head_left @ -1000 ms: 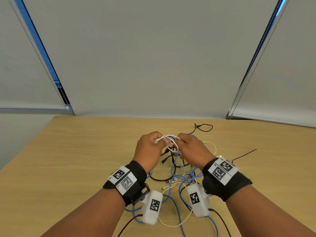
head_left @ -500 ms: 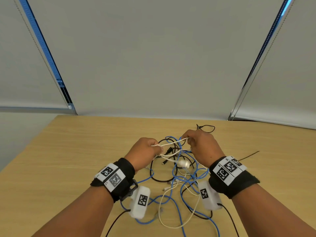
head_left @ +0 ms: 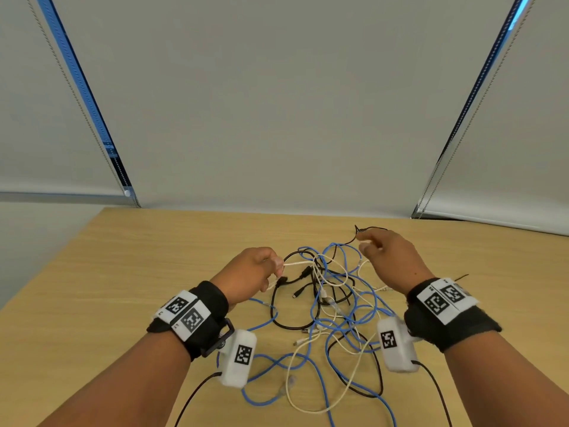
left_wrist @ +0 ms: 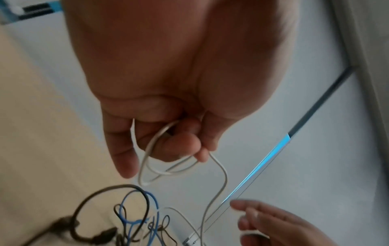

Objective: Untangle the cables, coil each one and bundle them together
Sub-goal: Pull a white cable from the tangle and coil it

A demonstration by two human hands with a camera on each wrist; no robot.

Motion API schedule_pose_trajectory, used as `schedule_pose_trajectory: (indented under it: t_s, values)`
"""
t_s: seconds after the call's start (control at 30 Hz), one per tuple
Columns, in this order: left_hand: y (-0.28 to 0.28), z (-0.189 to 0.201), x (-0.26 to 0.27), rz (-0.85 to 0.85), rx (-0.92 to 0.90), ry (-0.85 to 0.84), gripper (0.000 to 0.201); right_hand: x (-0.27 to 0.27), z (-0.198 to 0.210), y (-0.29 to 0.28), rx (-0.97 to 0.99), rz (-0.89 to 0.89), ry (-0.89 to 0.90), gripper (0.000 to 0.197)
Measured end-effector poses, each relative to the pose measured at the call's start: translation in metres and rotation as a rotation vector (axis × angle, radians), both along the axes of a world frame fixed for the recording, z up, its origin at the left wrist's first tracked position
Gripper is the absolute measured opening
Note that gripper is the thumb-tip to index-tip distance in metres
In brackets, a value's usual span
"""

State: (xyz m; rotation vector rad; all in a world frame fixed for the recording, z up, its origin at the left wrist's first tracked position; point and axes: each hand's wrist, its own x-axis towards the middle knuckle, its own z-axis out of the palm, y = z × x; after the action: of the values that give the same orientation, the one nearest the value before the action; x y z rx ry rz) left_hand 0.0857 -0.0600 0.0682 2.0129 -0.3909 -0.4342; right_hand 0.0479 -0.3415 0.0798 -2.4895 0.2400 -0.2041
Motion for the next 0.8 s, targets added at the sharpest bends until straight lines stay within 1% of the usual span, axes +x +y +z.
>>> schedule_pose_trajectory:
  t_s: [0.03,0.07,0.13,0.17,0.2,0.23,0.27,0.33,0.4,0.47,0.53,0.6,0.67,0.73,0.8]
  values:
    - [-0.002,-0.001,0.000,-0.005,-0.058,0.033,0.031,-0.002,0.002,0.008,0.026,0.075,-0.054,0.031]
    - [-0.005,-0.001,-0.001,-0.018,-0.114,0.076,0.031,-0.006,0.003,0.020,0.070,0.192,-0.055,0.039]
    - [-0.012,-0.002,-0.004,-0.038,-0.227,0.169,0.032,-0.012,0.000,0.047,0.113,0.407,0.034,0.058]
    - [-0.015,-0.001,-0.005,-0.038,-0.286,0.212,0.033,-0.013,-0.005,0.056,0.106,0.464,0.055,0.056]
    - [-0.016,0.000,-0.006,-0.035,-0.337,0.247,0.034,-0.012,-0.008,0.060,0.110,0.477,0.044,0.043]
    - [-0.017,0.001,-0.008,-0.034,-0.377,0.272,0.034,-0.011,-0.009,0.062,0.148,0.468,0.027,0.023]
    - [-0.016,0.001,-0.009,-0.037,-0.406,0.292,0.035,-0.011,-0.007,0.061,0.222,0.460,0.024,0.015]
    - [-0.015,0.002,-0.011,-0.041,-0.453,0.333,0.034,-0.010,-0.008,0.054,0.393,0.432,0.069,0.024]
    - [-0.014,0.003,-0.013,-0.037,-0.489,0.368,0.032,-0.008,-0.008,0.048,0.615,0.391,0.108,0.026]
    - [-0.014,0.003,-0.015,-0.025,-0.525,0.401,0.030,-0.006,-0.008,0.045,0.730,0.380,0.116,0.026]
    - [-0.013,0.002,-0.017,-0.012,-0.556,0.425,0.029,-0.006,-0.007,0.048,0.739,0.401,0.121,0.023]
    - [-0.013,0.000,-0.018,-0.007,-0.581,0.438,0.030,-0.008,-0.007,0.053,0.693,0.425,0.143,0.027]
    - [-0.015,0.000,-0.020,-0.010,-0.607,0.451,0.030,-0.009,-0.010,0.058,0.673,0.441,0.152,0.023]
    - [-0.016,0.001,-0.021,-0.009,-0.640,0.479,0.031,-0.009,-0.013,0.060,0.719,0.440,0.150,0.017]
    - [-0.016,0.002,-0.023,-0.014,-0.682,0.521,0.034,-0.010,-0.015,0.059,0.807,0.436,0.163,0.016]
